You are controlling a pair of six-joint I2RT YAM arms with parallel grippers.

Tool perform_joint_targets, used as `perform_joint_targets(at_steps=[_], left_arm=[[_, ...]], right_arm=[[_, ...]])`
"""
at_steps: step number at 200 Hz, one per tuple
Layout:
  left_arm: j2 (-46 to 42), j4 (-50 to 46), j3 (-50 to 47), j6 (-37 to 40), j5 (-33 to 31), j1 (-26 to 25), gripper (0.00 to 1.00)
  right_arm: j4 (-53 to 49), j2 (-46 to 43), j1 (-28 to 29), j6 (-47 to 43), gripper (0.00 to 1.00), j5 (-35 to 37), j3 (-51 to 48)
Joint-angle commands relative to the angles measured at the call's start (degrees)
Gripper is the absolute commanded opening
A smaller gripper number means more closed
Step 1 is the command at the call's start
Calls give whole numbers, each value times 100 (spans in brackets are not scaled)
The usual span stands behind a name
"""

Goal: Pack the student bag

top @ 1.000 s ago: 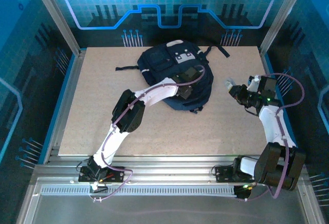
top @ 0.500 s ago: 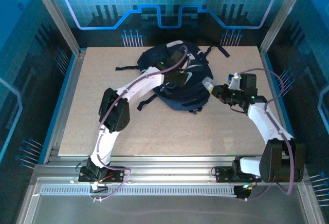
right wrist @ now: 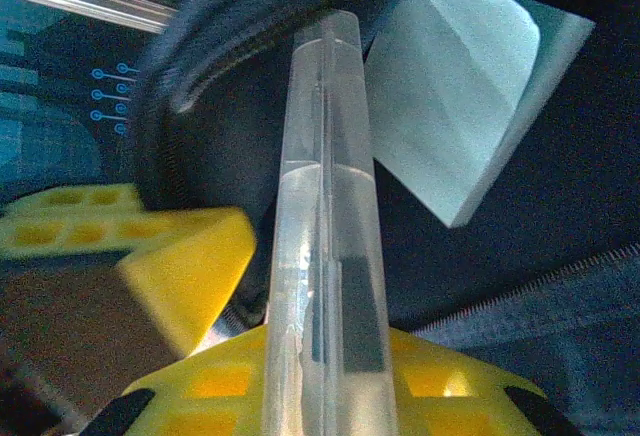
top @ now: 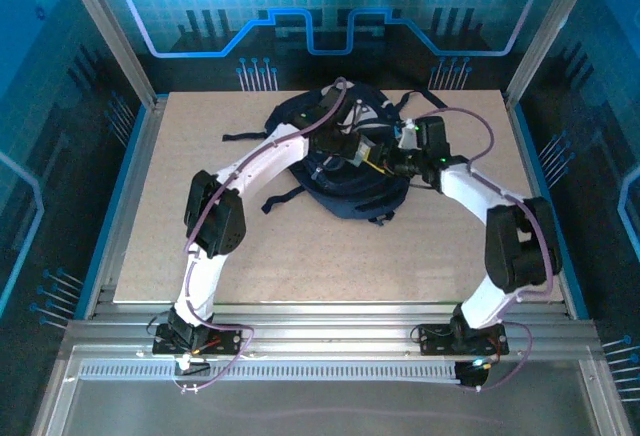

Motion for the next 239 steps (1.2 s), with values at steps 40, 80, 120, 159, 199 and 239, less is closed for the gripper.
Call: perform_joint_targets(at_steps=[40, 80, 120, 159, 199, 239], left_arm=[[-615, 275, 313, -594, 853, 65, 0], [-604, 303, 319, -755, 1056, 180, 0], [-497, 581, 165, -1088, 1199, 247, 0], [-377, 785, 164, -1331, 1396, 323, 0], [-379, 866, 175, -1417, 1449, 330, 0], [-389, 1040, 83, -1597, 1618, 333, 0]], right_arm=[[1245, 1192, 455, 839, 11, 139, 649], [1012, 1412, 526, 908, 20, 499, 822], [-90, 1112, 465, 425, 39, 1033, 842], [-1050, 540, 398, -145, 61, 1686, 796], [-1835, 145, 364, -684, 68, 2459, 890], [-1439, 287, 439, -644, 40, 1957, 808]])
